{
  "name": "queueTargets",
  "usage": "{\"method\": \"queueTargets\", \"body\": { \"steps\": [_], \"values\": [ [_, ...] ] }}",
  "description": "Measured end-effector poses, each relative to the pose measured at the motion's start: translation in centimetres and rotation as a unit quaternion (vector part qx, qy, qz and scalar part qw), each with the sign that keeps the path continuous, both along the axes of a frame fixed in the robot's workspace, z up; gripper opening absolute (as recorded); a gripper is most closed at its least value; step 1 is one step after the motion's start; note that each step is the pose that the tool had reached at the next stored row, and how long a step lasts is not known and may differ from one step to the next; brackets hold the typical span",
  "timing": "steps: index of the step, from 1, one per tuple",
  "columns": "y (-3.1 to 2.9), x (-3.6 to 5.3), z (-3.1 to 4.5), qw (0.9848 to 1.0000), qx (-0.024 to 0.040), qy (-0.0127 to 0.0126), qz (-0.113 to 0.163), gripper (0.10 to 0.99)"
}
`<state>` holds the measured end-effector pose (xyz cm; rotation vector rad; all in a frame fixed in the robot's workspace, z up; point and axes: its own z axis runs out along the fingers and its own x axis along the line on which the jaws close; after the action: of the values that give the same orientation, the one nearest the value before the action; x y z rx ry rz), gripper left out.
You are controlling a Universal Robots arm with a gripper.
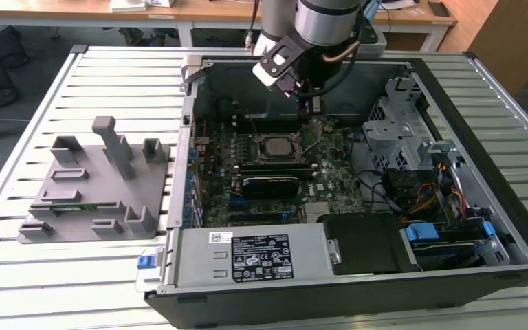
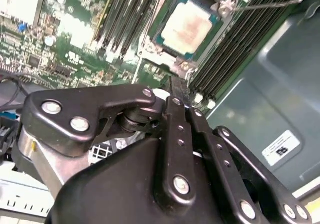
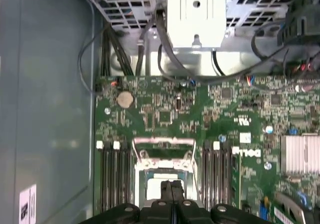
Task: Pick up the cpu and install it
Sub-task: 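Close the cpu cover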
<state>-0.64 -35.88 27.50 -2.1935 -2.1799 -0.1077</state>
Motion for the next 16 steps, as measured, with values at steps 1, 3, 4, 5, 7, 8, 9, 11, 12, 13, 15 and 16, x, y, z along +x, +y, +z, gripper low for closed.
{"method": "queueTargets", "body": {
  "steps": [1,3,4,5,7,8,9,11,12,13,15,16],
  "values": [
    [0.0,0.3,-0.01,1.0,0.0,0.0003,0.0,0.11],
    [0.0,0.87,-0.04,1.0,-0.0001,0.0007,0.0,0.11],
    [0.0,1.14,-0.06,1.0,0.0,0.0008,0.0,0.11],
    [0.0,1.36,-0.08,1.0,-0.0001,0.001,0.0,0.11],
    [0.01,1.72,-0.13,1.0,0.0,0.001,0.0,0.11],
    [0.02,1.89,-0.17,1.0,0.0001,0.001,0.0,0.11],
    [0.01,2.06,-0.2,1.0,0.0001,0.001,0.0,0.11],
    [0.02,2.38,-0.27,1.0,0.0,0.0011,0.0,0.11],
    [0.03,2.51,-0.31,1.0,0.0,0.0012,0.0,0.11],
    [0.05,2.64,-0.34,1.0,-0.0001,0.0013,0.001,0.11],
    [0.13,2.77,-0.44,1.0,0.0,0.0013,0.003,0.11],
    [0.15,2.82,-0.49,1.0,0.0,0.0013,0.005,0.11]
  ]
}}
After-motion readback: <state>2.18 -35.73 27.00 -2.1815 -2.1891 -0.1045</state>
